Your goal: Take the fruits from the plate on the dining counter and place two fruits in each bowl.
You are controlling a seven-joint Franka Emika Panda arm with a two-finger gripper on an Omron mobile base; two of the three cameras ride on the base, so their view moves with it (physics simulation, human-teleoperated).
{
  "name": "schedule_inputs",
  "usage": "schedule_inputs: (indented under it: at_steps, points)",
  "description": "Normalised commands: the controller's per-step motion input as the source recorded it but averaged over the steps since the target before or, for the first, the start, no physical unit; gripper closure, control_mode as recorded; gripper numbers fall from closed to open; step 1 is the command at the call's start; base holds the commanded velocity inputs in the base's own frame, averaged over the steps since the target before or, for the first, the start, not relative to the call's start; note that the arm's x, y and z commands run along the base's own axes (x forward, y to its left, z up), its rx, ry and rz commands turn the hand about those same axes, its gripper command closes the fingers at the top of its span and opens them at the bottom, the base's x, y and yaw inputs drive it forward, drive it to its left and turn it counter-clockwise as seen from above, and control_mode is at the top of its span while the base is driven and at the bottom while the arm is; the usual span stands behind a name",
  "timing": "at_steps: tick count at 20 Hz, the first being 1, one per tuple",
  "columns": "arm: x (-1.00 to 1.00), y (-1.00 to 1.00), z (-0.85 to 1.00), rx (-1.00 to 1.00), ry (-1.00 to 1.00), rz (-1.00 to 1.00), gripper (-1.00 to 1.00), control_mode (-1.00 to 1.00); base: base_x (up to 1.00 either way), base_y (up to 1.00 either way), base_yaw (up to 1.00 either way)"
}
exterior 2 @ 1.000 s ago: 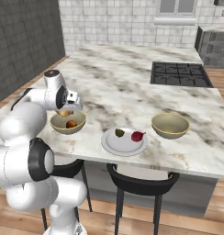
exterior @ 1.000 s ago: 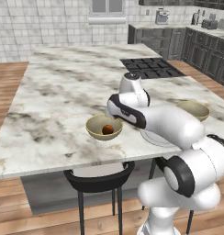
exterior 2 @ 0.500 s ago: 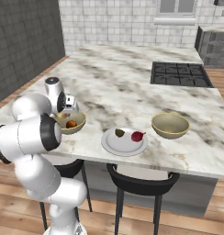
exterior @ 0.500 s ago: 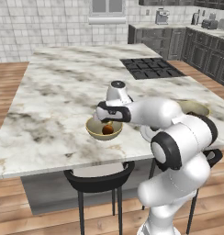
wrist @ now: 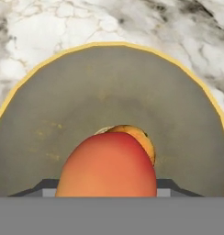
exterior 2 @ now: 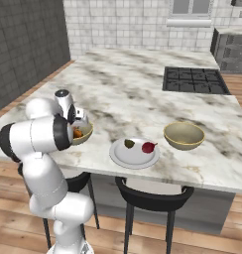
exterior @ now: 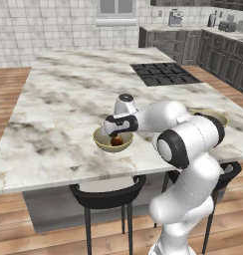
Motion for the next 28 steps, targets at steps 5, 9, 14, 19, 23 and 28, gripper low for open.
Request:
schedule_inputs:
  at_steps: [5,9,14,19,23,28]
  points:
    - [0.02,0.00,-0.10,0.00,0.04,0.00,-1.00,-1.00,0.00,0.00,0.00]
    - [0.00,0.00,0.00,0.00,0.01,0.00,-1.00,-1.00,0.00,0.00,0.00]
    - [0.00,0.00,0.00,0.00,0.00,0.00,-1.00,-1.00,0.00,0.00,0.00]
    - [-0.03,-0.13,0.44,0.00,-0.01,-0.01,-1.00,-1.00,0.00,0.00,0.00]
    - [-0.52,-0.79,0.66,0.04,0.00,-0.10,-1.00,-1.00,0.00,0.00,0.00]
    - [-0.50,-1.00,0.61,0.09,0.04,-0.18,-1.00,-1.00,0.00,0.00,0.00]
